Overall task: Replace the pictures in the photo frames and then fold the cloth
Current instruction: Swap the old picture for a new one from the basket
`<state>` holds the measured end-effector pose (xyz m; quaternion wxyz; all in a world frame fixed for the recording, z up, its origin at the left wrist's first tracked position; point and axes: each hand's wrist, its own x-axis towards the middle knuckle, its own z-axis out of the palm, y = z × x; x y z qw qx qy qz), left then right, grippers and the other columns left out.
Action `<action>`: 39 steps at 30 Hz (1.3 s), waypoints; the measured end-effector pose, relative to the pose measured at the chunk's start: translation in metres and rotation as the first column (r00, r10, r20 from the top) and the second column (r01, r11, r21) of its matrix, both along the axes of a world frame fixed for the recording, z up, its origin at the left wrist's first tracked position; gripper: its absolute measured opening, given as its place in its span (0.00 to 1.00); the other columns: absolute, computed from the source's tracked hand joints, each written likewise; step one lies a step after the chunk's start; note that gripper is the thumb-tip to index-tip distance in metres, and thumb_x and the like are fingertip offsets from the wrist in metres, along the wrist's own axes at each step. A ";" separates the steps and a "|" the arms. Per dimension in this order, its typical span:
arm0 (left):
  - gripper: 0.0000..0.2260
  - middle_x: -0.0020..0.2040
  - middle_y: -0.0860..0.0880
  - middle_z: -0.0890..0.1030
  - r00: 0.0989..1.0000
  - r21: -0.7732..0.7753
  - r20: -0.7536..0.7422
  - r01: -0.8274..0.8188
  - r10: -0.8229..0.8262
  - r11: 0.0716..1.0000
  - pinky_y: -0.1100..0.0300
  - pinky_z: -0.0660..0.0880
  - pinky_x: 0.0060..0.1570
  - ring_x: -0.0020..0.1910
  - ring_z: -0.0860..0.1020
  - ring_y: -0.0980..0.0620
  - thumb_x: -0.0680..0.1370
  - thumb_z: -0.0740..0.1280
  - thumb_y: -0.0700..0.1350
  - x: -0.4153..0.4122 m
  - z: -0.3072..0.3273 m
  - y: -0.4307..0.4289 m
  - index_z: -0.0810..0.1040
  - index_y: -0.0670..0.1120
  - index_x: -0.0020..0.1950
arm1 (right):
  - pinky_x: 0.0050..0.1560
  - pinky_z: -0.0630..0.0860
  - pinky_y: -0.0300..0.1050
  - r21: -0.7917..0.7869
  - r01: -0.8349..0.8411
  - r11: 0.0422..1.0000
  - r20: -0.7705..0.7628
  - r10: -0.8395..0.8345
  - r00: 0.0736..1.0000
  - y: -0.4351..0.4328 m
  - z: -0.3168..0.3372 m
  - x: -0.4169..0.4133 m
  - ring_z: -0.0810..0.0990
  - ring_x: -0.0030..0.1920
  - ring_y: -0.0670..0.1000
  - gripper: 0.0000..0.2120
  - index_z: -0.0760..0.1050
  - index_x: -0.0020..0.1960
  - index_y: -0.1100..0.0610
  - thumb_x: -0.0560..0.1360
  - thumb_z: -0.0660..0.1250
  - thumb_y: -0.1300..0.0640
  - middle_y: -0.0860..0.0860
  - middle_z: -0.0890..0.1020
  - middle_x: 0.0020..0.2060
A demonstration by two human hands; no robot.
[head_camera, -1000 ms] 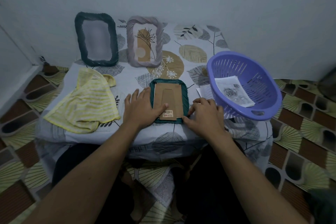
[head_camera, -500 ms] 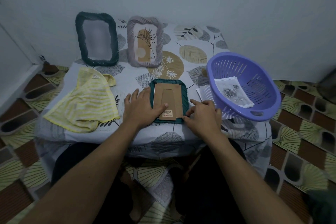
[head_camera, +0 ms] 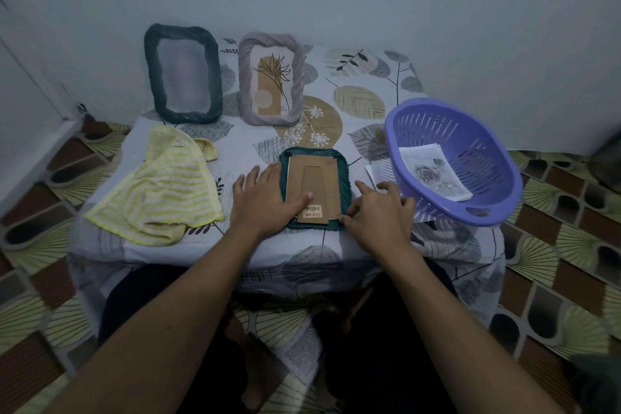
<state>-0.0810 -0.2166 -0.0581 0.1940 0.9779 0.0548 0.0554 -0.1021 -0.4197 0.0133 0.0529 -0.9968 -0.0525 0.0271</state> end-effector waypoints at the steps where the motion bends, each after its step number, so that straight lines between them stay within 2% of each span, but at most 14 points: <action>1: 0.46 0.79 0.50 0.62 1.000 0.002 -0.001 0.001 -0.001 1.000 0.41 0.50 0.75 0.78 0.55 0.46 0.70 0.50 0.77 0.000 0.000 0.000 0.56 0.49 0.80 | 0.63 0.60 0.53 0.042 0.019 0.999 -0.016 -0.019 1.000 0.000 0.000 0.001 0.61 0.74 0.53 0.10 0.85 0.47 0.45 0.74 0.71 0.41 0.39 0.70 0.73; 8: 0.45 0.79 0.50 0.62 1.000 0.007 0.001 0.002 -0.002 1.000 0.41 0.50 0.75 0.78 0.56 0.45 0.71 0.51 0.77 0.001 0.000 0.000 0.57 0.49 0.80 | 0.64 0.59 0.55 0.122 0.090 0.988 -0.039 -0.086 0.996 0.001 -0.004 -0.001 0.60 0.74 0.52 0.08 0.83 0.50 0.46 0.75 0.71 0.44 0.41 0.75 0.69; 12: 0.45 0.79 0.50 0.63 1.000 0.002 0.002 0.003 -0.003 1.000 0.41 0.50 0.75 0.78 0.56 0.45 0.71 0.51 0.77 0.001 0.000 0.000 0.57 0.50 0.80 | 0.65 0.60 0.56 0.066 0.081 0.995 -0.029 -0.079 0.996 -0.001 0.003 -0.002 0.59 0.75 0.53 0.10 0.84 0.48 0.44 0.73 0.72 0.39 0.40 0.72 0.71; 16: 0.44 0.79 0.51 0.62 1.000 0.005 0.003 -0.003 0.003 1.000 0.42 0.50 0.75 0.78 0.56 0.45 0.71 0.52 0.77 0.002 -0.001 0.000 0.57 0.50 0.80 | 0.64 0.60 0.58 -0.025 0.050 0.998 -0.017 -0.050 0.999 0.001 0.006 -0.004 0.59 0.76 0.54 0.14 0.84 0.50 0.44 0.72 0.71 0.37 0.40 0.69 0.74; 19: 0.45 0.79 0.50 0.62 1.000 0.008 0.002 -0.007 0.007 1.000 0.42 0.50 0.75 0.79 0.55 0.46 0.72 0.52 0.77 0.002 -0.001 0.001 0.57 0.50 0.80 | 0.66 0.59 0.61 -0.015 0.060 0.998 -0.042 -0.061 0.997 0.001 0.005 -0.001 0.58 0.76 0.53 0.14 0.84 0.50 0.45 0.72 0.71 0.37 0.40 0.69 0.73; 21: 0.45 0.79 0.50 0.62 1.000 0.008 0.006 -0.005 0.005 1.000 0.41 0.50 0.75 0.78 0.56 0.45 0.72 0.52 0.77 0.002 -0.002 0.000 0.57 0.50 0.80 | 0.67 0.59 0.63 0.065 0.114 0.991 -0.093 -0.108 0.990 0.000 0.004 0.003 0.59 0.75 0.53 0.13 0.82 0.49 0.45 0.71 0.73 0.38 0.41 0.75 0.68; 23: 0.45 0.79 0.51 0.62 1.000 0.004 0.007 -0.005 0.005 1.000 0.41 0.50 0.75 0.78 0.56 0.45 0.71 0.52 0.77 0.002 -0.002 0.000 0.57 0.50 0.80 | 0.65 0.60 0.63 0.161 0.174 0.972 -0.143 -0.151 0.978 -0.002 0.003 0.005 0.62 0.73 0.53 0.13 0.75 0.41 0.45 0.70 0.75 0.39 0.41 0.81 0.58; 25: 0.45 0.79 0.51 0.62 1.000 0.000 0.007 -0.005 0.005 1.000 0.41 0.50 0.74 0.78 0.56 0.46 0.70 0.51 0.77 0.002 -0.002 0.001 0.57 0.51 0.80 | 0.66 0.61 0.62 0.213 0.202 0.956 -0.166 -0.168 0.972 -0.002 0.002 0.005 0.64 0.72 0.53 0.15 0.72 0.36 0.45 0.70 0.75 0.40 0.42 0.81 0.55; 27: 0.44 0.79 0.51 0.63 1.000 -0.005 0.011 -0.007 0.007 1.000 0.41 0.50 0.74 0.78 0.56 0.45 0.71 0.52 0.77 0.003 -0.003 0.000 0.57 0.51 0.79 | 0.67 0.62 0.60 0.247 0.225 0.942 -0.165 -0.188 0.968 -0.003 0.002 0.005 0.64 0.73 0.53 0.12 0.78 0.41 0.48 0.70 0.76 0.41 0.43 0.80 0.58; 29: 0.44 0.78 0.51 0.64 1.000 -0.008 0.012 -0.010 0.010 1.000 0.41 0.50 0.74 0.78 0.56 0.45 0.71 0.52 0.77 0.003 -0.003 0.001 0.58 0.51 0.79 | 0.68 0.61 0.59 0.270 0.252 0.929 -0.184 -0.207 0.961 -0.002 0.003 0.004 0.63 0.74 0.53 0.14 0.82 0.49 0.50 0.70 0.76 0.41 0.43 0.78 0.64; 36: 0.44 0.78 0.51 0.64 1.000 0.003 0.021 -0.013 0.013 1.000 0.41 0.51 0.74 0.78 0.57 0.45 0.71 0.52 0.77 0.004 -0.005 0.001 0.58 0.52 0.79 | 0.67 0.60 0.59 0.288 0.240 0.927 -0.187 -0.191 0.964 -0.001 0.004 0.004 0.62 0.73 0.53 0.16 0.81 0.55 0.49 0.72 0.75 0.42 0.41 0.77 0.64; 39: 0.44 0.78 0.51 0.64 1.000 0.006 0.022 -0.013 0.013 1.000 0.41 0.51 0.74 0.78 0.57 0.45 0.70 0.51 0.78 0.005 -0.006 0.001 0.58 0.52 0.79 | 0.66 0.60 0.58 0.287 0.201 0.937 -0.199 -0.147 0.969 -0.001 0.002 0.003 0.59 0.75 0.52 0.19 0.78 0.62 0.47 0.74 0.73 0.43 0.39 0.77 0.64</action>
